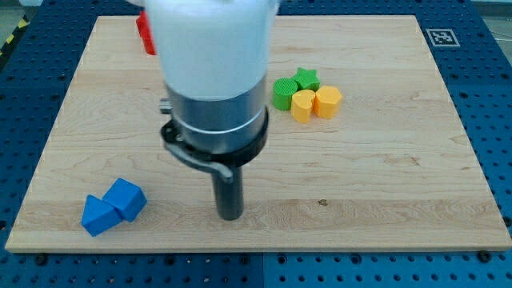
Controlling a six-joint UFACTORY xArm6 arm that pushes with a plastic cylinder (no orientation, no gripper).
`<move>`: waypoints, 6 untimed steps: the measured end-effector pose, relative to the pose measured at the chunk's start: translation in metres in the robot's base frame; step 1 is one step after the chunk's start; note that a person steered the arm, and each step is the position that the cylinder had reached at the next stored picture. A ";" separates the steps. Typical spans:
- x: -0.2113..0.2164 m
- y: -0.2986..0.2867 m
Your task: Separate the blue triangle from the blue cube
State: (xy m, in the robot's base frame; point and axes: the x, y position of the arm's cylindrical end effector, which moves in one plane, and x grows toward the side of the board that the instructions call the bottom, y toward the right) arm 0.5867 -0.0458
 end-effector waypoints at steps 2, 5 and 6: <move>0.025 -0.064; 0.021 -0.127; -0.001 -0.127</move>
